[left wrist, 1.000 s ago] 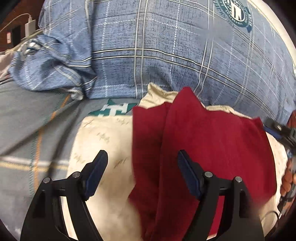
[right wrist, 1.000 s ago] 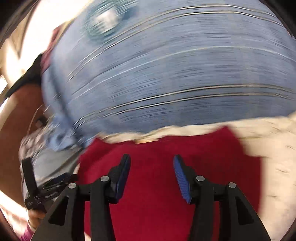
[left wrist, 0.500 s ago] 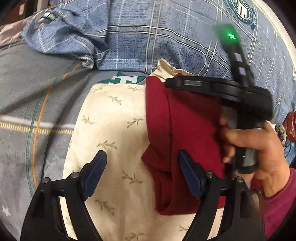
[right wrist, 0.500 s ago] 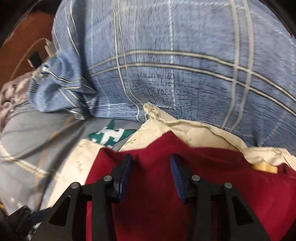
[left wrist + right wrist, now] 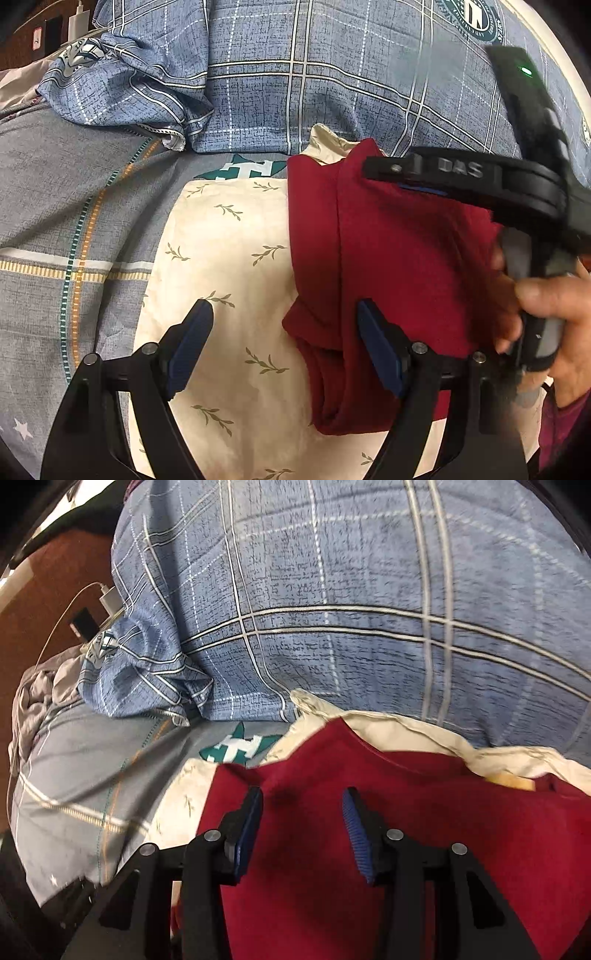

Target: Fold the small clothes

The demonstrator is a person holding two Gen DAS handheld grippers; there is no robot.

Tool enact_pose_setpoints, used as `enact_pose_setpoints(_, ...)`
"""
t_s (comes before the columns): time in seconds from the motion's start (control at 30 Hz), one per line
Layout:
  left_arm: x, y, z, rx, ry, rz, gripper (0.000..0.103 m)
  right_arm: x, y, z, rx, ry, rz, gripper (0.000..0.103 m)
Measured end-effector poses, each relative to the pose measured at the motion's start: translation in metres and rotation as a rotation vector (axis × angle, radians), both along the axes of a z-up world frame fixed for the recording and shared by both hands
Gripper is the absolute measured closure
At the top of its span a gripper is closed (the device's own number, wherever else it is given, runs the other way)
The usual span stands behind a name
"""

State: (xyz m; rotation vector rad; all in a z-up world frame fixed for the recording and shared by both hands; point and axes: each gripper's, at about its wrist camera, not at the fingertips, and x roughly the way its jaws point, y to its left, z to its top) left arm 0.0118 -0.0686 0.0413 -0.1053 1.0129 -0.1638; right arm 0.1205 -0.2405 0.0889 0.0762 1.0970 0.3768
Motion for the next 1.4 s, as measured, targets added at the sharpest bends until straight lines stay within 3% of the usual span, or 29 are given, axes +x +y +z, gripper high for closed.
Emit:
enact_pose_setpoints(0.27, -0.001, 0.000, -0.003, -0.002, 0.002, 0.002, 0.023, 0.009, 0.012, -0.003, 0.031, 0.043, 0.002, 0.049)
enact_pose_setpoints(0.37, 0.001, 0.001, -0.005, -0.006, 0.007, 0.001, 0.023, 0.017, 0.033, -0.016, -0.015, 0.074, 0.039, 0.049)
enact_pose_setpoints(0.4, 0.001, 0.002, -0.005, -0.008, 0.008, 0.000, 0.023, 0.020, 0.040, -0.022, -0.049, 0.077, 0.055, 0.052)
enact_pose_setpoints(0.47, 0.001, 0.004, -0.005, -0.015, 0.009, 0.002, 0.023, 0.023, 0.044, -0.029, -0.141, 0.063, 0.056, 0.081)
enact_pose_setpoints(0.53, 0.001, 0.007, -0.005, -0.029, 0.015, 0.006, 0.023, 0.025, 0.039, -0.027, -0.126, 0.045, 0.038, 0.094)
enact_pose_setpoints(0.63, 0.001, 0.010, -0.002, -0.045, 0.012, 0.016, 0.023, 0.027, 0.028, -0.018, -0.021, 0.049, 0.015, 0.096)
enact_pose_setpoints(0.9, 0.003, 0.010, -0.006, -0.049, 0.021, 0.016, 0.023, 0.029, 0.045, -0.035, -0.042, 0.040, 0.050, 0.096)
enact_pose_setpoints(1.0, 0.002, 0.009, -0.005, -0.050, 0.021, 0.015, 0.023, 0.024, 0.038, -0.019, -0.004, 0.050, 0.058, 0.083)
enact_pose_setpoints(1.03, 0.001, 0.009, -0.005, -0.048, 0.018, 0.015, 0.023, 0.021, 0.035, -0.011, 0.006, 0.054, 0.060, 0.062)
enact_pose_setpoints(1.07, 0.001, 0.009, -0.005, -0.049, 0.018, 0.014, 0.023, 0.019, 0.034, -0.006, 0.007, 0.059, 0.065, 0.032)
enact_pose_setpoints(1.1, 0.000, 0.008, -0.005, -0.050, 0.019, 0.012, 0.023, 0.018, 0.035, -0.003, 0.005, 0.061, 0.068, 0.024)
enact_pose_setpoints(1.27, 0.000, 0.008, -0.006, -0.068, 0.029, 0.010, 0.023, 0.014, 0.062, -0.016, -0.093, 0.107, 0.128, 0.021)
enact_pose_setpoints(1.4, 0.002, 0.010, -0.007, -0.070, 0.032, 0.014, 0.023, 0.011, 0.078, -0.028, -0.203, 0.063, 0.154, 0.017)
